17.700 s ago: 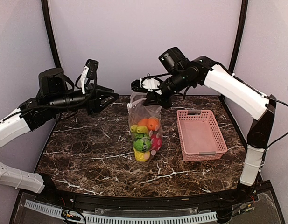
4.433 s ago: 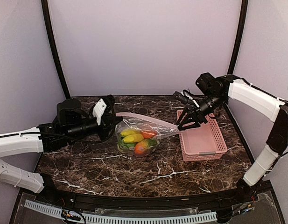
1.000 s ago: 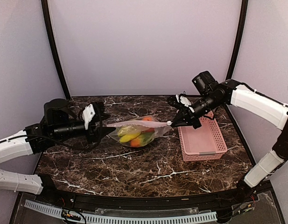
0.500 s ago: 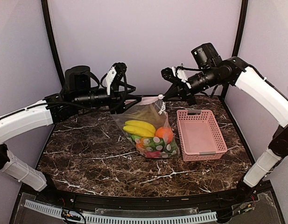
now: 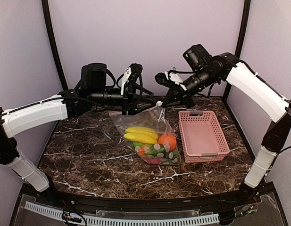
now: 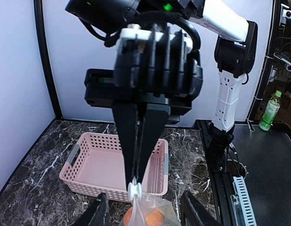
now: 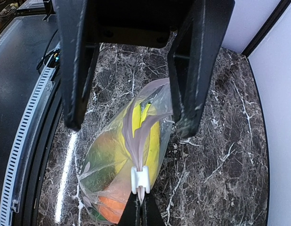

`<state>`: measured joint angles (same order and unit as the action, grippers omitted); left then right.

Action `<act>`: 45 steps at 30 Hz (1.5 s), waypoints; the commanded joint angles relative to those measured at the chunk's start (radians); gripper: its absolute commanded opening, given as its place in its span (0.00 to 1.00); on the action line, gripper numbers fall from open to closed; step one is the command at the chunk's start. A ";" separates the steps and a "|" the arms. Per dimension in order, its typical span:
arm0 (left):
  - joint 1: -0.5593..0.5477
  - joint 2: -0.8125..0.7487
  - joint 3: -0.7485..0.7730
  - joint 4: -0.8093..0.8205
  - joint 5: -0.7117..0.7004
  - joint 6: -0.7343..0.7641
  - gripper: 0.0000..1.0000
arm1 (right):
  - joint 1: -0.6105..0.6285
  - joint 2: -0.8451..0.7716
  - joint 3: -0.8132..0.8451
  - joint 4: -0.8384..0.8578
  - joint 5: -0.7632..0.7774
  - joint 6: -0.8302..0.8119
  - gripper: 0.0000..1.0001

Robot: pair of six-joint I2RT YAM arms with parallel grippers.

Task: Place the food in the zip-top bag and seal the zipper
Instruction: Hold the zipper from the zipper food storage bag, then unzip the zipper of the food storage bag.

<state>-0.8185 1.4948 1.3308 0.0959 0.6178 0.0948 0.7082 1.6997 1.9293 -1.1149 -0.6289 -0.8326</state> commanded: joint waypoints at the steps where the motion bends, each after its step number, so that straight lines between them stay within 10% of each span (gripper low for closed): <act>1: -0.006 0.031 0.058 -0.083 0.083 0.051 0.51 | 0.009 0.072 0.137 -0.130 -0.019 0.023 0.00; 45: 0.012 0.096 0.055 -0.090 0.008 0.058 0.01 | -0.111 0.095 0.220 -0.166 -0.032 0.005 0.00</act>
<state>-0.8219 1.6341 1.4384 0.0399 0.6598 0.1349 0.6842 1.7920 2.1132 -1.3037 -0.6144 -0.8139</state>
